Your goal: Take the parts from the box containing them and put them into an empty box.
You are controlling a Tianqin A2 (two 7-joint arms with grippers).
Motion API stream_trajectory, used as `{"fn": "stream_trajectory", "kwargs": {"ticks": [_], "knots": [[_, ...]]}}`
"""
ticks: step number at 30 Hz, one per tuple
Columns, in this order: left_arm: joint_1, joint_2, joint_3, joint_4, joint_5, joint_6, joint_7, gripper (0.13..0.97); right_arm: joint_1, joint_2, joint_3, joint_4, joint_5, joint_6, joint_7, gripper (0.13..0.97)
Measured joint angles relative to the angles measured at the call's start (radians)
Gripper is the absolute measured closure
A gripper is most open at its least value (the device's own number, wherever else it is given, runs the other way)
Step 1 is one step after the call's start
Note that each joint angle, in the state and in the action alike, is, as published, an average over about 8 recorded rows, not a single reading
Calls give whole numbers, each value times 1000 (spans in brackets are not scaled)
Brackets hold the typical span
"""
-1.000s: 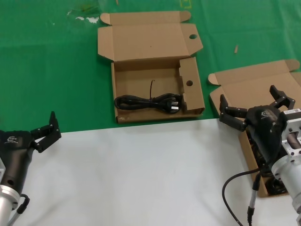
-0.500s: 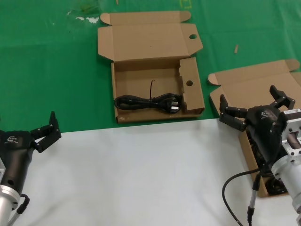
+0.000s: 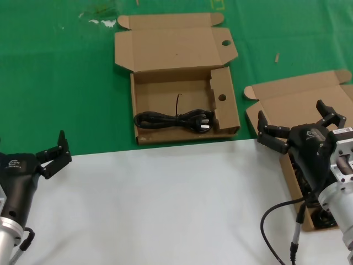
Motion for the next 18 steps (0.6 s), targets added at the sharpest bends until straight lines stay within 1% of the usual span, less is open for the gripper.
{"fn": "stream_trajectory", "kwargs": {"ticks": [18], "knots": [[0, 0, 0, 0, 0, 0, 0, 132, 0, 0, 0, 0, 0, 0, 0, 129]]}}
